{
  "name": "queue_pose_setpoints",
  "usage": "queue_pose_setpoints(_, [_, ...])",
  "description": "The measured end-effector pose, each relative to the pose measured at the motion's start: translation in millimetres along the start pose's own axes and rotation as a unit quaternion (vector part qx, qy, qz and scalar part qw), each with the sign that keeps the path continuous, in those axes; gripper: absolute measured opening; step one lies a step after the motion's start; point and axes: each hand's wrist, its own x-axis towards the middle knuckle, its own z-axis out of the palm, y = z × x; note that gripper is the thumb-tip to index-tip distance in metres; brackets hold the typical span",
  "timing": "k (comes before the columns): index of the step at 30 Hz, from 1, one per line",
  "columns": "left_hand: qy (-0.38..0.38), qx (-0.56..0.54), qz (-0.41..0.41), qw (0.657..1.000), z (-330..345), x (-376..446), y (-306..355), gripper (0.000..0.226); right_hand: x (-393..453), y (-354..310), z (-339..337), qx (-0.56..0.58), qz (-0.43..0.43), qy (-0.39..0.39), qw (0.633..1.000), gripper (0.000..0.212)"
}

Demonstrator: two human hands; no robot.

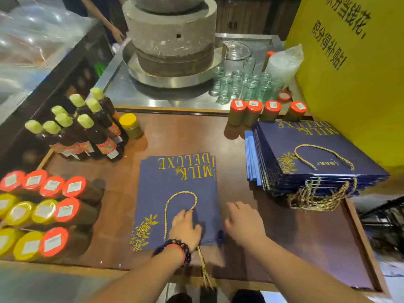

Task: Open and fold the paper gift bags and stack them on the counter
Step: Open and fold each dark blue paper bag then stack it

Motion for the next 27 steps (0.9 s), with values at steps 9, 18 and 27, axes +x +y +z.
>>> queue_pose_setpoints(9, [-0.035,0.061,-0.111,0.991,-54.9,-24.9,-144.2,0.062,-12.7,-79.1,60.9,0.149,0.174,-0.159,0.96,0.06])
queue_pose_setpoints(18, [-0.046,0.032,-0.113,0.992,-61.8,-30.1,-157.0,0.083,-16.0,-96.1,54.1,0.325,0.304,-0.071,0.893,0.055])
queue_pose_setpoints(27, [-0.027,0.122,-0.052,0.991,-137.0,-43.0,-148.3,0.094,-29.7,-92.9,10.2,0.457,0.315,-0.023,0.831,0.009])
